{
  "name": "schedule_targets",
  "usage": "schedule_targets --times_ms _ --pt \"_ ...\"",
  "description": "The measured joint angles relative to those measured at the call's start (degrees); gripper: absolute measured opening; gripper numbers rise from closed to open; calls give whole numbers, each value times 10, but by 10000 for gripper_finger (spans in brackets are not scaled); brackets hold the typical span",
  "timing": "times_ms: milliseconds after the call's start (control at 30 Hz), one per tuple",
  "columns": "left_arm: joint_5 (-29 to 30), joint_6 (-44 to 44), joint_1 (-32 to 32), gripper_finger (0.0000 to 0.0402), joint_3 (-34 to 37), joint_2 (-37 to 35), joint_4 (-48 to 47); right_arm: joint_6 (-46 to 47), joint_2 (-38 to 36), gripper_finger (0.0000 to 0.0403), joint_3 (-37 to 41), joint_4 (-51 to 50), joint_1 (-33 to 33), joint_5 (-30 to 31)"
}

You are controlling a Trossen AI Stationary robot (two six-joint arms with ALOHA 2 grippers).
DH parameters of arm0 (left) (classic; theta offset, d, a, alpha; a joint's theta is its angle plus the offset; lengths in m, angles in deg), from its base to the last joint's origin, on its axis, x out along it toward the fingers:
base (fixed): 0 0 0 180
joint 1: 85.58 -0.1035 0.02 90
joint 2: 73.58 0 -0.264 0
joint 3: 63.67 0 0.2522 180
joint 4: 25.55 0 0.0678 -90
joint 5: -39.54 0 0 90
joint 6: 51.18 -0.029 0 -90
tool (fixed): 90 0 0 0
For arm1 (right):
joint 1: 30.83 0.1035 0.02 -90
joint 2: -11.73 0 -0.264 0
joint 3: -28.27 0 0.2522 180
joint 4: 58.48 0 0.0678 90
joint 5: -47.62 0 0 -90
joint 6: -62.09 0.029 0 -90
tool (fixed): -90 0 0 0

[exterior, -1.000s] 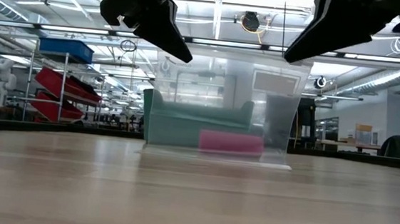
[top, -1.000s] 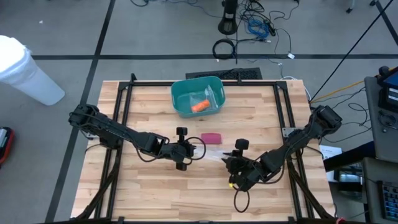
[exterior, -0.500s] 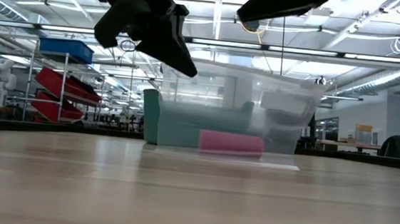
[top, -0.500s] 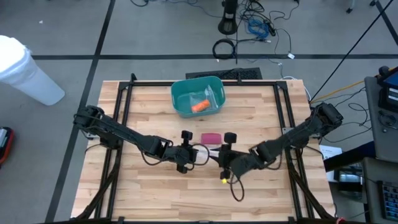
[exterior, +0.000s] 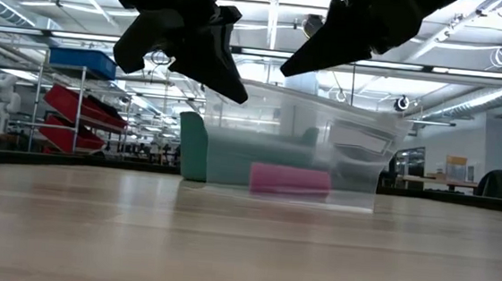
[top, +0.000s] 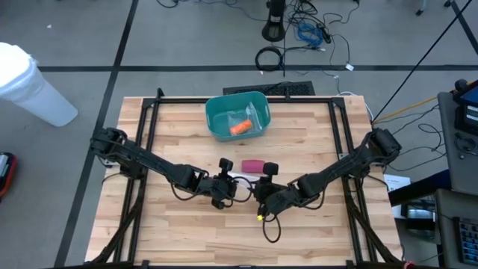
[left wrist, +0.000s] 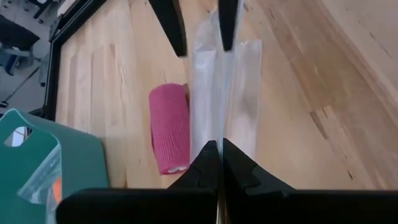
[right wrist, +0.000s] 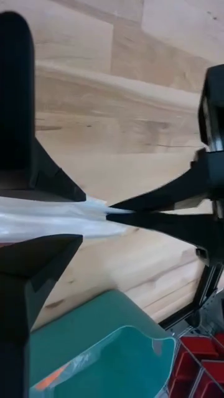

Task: Roll bandage
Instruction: Put the pink bandage into the transparent zip bag

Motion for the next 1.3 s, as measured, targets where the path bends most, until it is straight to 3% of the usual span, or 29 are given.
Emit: schedule_targets --times_ms 1300 --pt "-20 16 0 0 0 0 25 16 -1 64 10 12 -5 -15"
